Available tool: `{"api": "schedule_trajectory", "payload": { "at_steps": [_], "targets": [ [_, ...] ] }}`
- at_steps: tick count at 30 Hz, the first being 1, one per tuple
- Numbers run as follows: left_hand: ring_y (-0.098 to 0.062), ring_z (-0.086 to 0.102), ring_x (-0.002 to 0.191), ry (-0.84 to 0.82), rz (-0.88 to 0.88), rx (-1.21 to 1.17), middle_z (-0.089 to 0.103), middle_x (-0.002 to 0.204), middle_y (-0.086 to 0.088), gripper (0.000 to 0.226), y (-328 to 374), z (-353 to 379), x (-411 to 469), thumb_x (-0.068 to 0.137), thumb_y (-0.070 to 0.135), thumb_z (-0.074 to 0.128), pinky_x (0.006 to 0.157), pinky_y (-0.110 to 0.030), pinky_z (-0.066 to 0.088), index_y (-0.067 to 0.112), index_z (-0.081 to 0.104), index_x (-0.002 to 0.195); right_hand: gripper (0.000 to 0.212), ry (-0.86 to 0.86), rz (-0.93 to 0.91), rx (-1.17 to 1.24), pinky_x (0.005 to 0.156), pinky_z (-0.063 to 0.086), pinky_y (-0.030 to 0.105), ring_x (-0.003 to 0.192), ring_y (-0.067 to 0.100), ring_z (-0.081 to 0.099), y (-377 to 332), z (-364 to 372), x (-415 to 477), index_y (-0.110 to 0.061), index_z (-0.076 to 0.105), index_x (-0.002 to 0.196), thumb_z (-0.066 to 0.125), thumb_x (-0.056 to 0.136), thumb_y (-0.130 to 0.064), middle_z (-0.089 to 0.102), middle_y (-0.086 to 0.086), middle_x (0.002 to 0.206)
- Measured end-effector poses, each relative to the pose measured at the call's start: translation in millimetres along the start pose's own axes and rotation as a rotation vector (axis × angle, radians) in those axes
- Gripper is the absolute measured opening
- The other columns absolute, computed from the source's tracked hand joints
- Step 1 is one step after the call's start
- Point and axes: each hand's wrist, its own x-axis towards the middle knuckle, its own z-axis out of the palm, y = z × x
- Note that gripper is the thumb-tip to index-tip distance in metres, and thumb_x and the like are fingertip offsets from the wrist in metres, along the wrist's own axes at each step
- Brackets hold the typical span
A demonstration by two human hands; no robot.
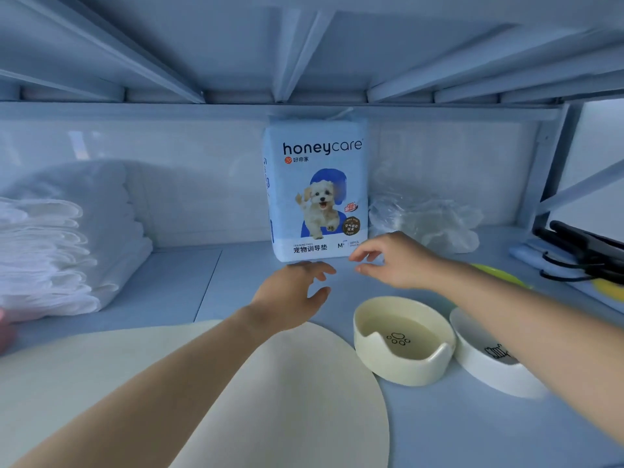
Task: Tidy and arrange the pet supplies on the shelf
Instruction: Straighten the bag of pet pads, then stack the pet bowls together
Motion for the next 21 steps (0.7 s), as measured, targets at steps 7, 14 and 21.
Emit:
{"api": "schedule_trajectory", "payload": {
  "at_steps": [7, 14, 21],
  "targets": [
    [-0.004, 0.057, 0.096, 0.014, 0.053, -0.075, 0.062, 0.107, 0.015, 0.023, 45, -14, -41, 0.089, 0.03, 0.057, 0.086, -0.025, 0.048, 0.034, 0.06, 0.111, 0.014, 0.025, -0.047, 0.043, 0.065, 0.04, 0.001, 0.084, -0.002, 0.061, -17, -17, -49, -0.029, 0.071, 0.096, 0.068, 0.082, -0.028, 0.064, -0.022, 0.084],
    [-0.006, 0.059, 0.093, 0.056, 0.092, -0.142, 0.064, 0.104, 0.013, 0.019, 108, -7, -65, 0.087, 0.027, 0.059, 0.083, -0.029, 0.05, 0.032, 0.062, 0.106, 0.013, 0.085, 0.022, 0.098, 0.066, 0.039, 0.003, 0.077, -0.009, 0.058, -6, -37, -114, -0.029, 0.071, 0.094, 0.069, 0.081, -0.028, 0.064, -0.022, 0.08],
    [-0.005, 0.059, 0.092, 0.07, 0.094, -0.162, 0.062, 0.097, 0.018, 0.021, 171, 22, -76, 0.086, 0.027, 0.058, 0.078, -0.028, 0.05, 0.034, 0.062, 0.105, 0.011, 0.167, 0.133, 0.064, 0.067, 0.04, 0.007, 0.081, 0.006, 0.061, 32, -79, -201, -0.024, 0.071, 0.093, 0.066, 0.084, -0.02, 0.07, -0.01, 0.091]
  ]
}}
